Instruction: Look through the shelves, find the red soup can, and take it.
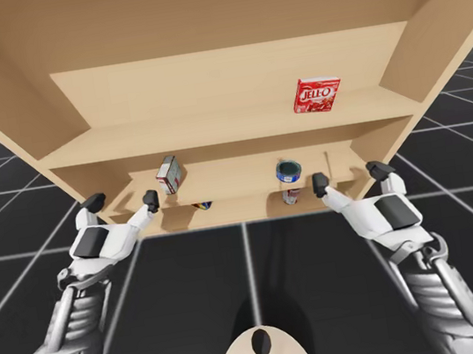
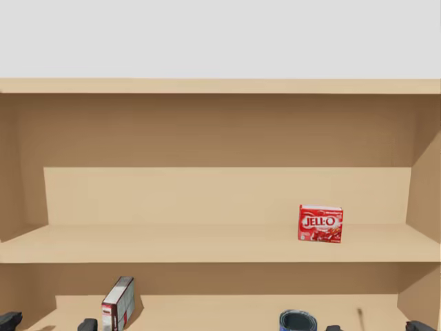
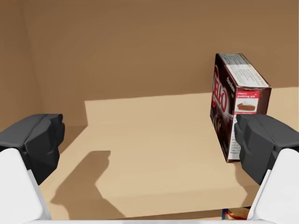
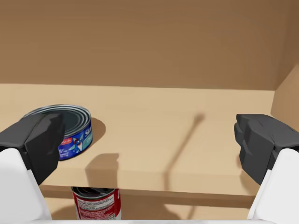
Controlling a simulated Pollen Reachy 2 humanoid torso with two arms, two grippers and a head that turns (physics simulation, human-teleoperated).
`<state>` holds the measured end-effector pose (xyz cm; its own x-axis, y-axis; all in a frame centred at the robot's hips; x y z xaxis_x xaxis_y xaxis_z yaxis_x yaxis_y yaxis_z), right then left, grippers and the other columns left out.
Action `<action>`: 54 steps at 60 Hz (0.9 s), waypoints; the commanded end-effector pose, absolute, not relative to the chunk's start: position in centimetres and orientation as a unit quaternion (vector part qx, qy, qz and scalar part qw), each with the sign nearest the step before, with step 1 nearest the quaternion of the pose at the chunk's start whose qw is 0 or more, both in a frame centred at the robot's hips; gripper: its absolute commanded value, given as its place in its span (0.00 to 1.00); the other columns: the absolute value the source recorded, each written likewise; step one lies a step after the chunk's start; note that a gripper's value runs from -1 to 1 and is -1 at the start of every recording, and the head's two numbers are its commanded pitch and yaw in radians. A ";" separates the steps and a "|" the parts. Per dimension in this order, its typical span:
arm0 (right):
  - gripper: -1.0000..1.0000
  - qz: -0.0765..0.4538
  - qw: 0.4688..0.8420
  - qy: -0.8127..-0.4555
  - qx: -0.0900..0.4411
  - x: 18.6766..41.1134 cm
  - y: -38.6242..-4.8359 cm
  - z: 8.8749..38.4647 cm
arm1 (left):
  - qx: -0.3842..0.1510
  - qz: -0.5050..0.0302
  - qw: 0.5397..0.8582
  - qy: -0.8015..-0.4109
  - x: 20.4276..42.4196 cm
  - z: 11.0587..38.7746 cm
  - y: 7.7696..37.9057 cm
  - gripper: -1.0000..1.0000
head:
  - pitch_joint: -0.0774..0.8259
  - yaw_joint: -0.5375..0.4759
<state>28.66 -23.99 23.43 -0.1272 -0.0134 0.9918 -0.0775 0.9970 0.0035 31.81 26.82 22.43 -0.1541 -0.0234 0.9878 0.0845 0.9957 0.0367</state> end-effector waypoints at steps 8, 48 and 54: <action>0.00 0.016 0.657 -0.753 0.043 28.4 -23.7 23.6 | -0.017 -0.041 0.647 -0.761 31.8 22.5 26.8 0.00 | 0.10 0.52; 0.00 0.032 0.668 -0.744 0.018 28.8 -23.2 22.8 | -0.017 -0.049 0.632 -0.773 30.7 23.1 26.4 0.00 | 0.66 0.43; 0.00 0.033 0.668 -0.744 0.019 28.8 -23.3 22.8 | -0.019 -0.049 0.632 -0.773 30.7 23.2 26.4 0.00 | 0.73 0.38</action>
